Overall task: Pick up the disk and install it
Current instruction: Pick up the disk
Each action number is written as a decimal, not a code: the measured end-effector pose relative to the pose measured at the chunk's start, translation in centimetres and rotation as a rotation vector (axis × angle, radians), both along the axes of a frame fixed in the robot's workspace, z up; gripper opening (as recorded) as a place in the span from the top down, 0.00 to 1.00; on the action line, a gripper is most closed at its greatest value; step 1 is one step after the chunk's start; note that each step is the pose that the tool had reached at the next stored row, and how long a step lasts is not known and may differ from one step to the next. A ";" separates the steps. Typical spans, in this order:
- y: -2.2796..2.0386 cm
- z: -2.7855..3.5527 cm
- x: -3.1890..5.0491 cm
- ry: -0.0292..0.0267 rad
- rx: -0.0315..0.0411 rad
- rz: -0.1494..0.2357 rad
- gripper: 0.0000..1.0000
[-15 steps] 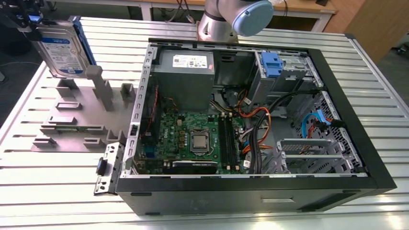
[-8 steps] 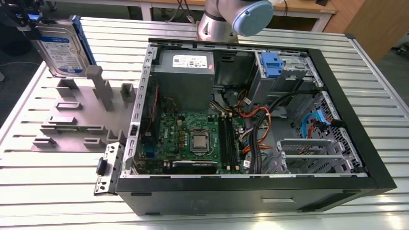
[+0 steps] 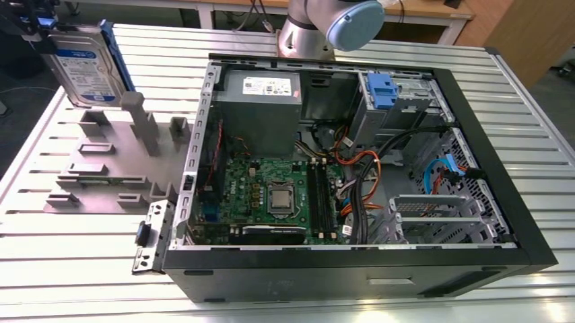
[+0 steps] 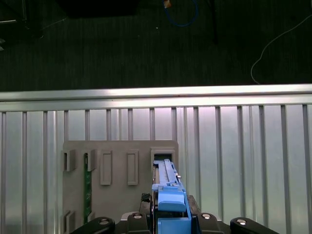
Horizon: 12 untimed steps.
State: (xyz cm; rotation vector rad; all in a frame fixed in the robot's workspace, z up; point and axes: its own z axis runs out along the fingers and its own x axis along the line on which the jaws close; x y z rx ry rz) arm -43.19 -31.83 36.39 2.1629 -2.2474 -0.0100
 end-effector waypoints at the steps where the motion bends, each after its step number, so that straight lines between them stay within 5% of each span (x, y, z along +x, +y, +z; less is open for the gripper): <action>1: 0.00 0.01 0.00 -0.0001 0.0000 0.000 0.63; 12: 0.00 0.57 0.00 0.0001 -0.0001 0.000 0.63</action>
